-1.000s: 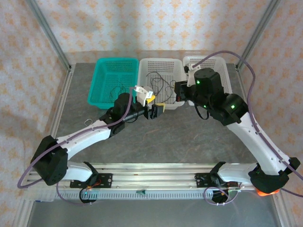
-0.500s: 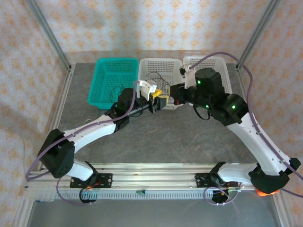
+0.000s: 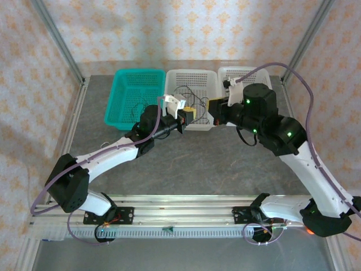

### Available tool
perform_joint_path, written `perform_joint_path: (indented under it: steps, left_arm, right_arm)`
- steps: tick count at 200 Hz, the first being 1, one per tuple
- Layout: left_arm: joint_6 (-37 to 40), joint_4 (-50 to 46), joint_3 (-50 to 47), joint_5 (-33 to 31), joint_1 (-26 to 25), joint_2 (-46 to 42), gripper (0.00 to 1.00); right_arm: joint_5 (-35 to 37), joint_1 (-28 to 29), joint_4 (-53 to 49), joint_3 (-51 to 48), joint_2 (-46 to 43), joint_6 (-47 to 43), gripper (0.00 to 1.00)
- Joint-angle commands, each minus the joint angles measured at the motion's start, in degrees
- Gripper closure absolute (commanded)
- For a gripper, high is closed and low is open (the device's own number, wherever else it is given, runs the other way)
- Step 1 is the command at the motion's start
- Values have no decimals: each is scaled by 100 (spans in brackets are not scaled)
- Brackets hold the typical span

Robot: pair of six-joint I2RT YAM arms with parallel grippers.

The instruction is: Untangle the cables

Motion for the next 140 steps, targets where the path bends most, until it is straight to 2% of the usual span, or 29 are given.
perform_joint_path:
  steps: [1, 39, 63, 80, 109, 140]
  left_arm:
    - [48, -58, -14, -334, -1, -67, 100]
    - [-260, -265, -339, -772, 126, -348, 100]
    - [-464, -604, -306, -769, 282, -370, 100]
    - [-625, -687, -298, -795, 397, -375, 100]
    - [-1112, -501, -212, -1067, 565, -231, 100]
    - [-1304, -885, 495, -1271, 678, 330, 100]
  right_arm:
    - [697, -19, 284, -80, -291, -70, 100]
    - [2496, -44, 261, -438, -529, 66, 100]
    - [2928, -110, 10, -391, -323, 220, 100]
    - [3035, -258, -52, -421, -136, 395, 100]
    - [2448, -678, 19, -382, 486, 482, 100]
    - [1964, -1006, 414, -307, 1289, 536, 100]
